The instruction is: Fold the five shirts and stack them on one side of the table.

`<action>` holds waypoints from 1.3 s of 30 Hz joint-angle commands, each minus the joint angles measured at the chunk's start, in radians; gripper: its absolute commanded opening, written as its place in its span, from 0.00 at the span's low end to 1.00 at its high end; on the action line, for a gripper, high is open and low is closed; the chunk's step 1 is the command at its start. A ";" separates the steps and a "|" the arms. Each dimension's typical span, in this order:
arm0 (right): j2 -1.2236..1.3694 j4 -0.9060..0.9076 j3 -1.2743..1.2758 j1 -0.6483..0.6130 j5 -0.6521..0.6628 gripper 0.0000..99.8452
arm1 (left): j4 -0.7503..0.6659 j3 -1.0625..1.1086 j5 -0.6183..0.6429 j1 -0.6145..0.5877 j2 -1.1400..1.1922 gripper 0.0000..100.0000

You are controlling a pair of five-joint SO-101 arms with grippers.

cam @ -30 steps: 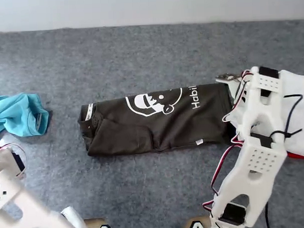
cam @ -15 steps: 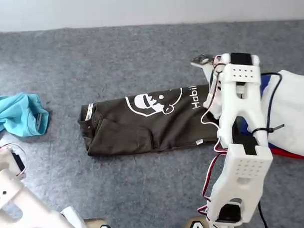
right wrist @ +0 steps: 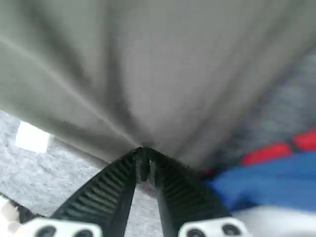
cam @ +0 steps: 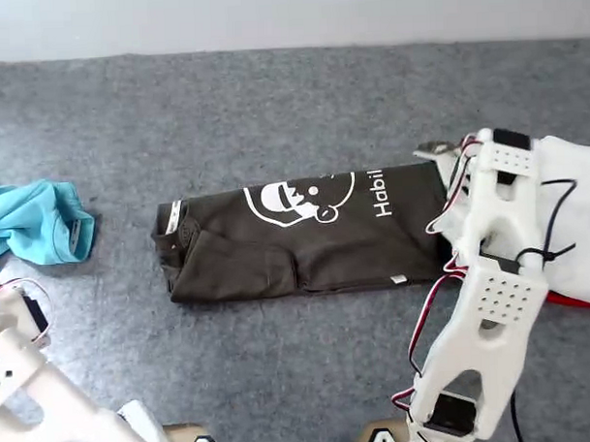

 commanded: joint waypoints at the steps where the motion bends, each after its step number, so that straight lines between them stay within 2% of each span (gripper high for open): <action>1: -0.053 0.051 -0.097 -0.030 -0.002 0.04 | -0.012 -0.007 -0.003 0.000 -0.014 0.07; 8: -0.168 0.022 -0.101 -0.133 -0.133 0.05 | -0.012 -0.007 -0.003 0.000 -0.014 0.07; 15: -0.124 -0.108 -0.101 -0.147 -0.393 0.28 | -0.012 -0.005 -0.003 0.000 -0.012 0.07; 25: -0.001 -0.229 -0.101 -0.176 -0.506 0.29 | -0.012 -0.005 -0.003 0.000 -0.011 0.07; 29: 0.041 -0.206 -0.101 -0.232 -0.508 0.27 | -0.012 -0.005 -0.003 0.000 -0.011 0.07; 39: 0.099 -0.191 -0.101 -0.243 -0.500 0.03 | -0.012 -0.005 -0.003 0.000 -0.008 0.07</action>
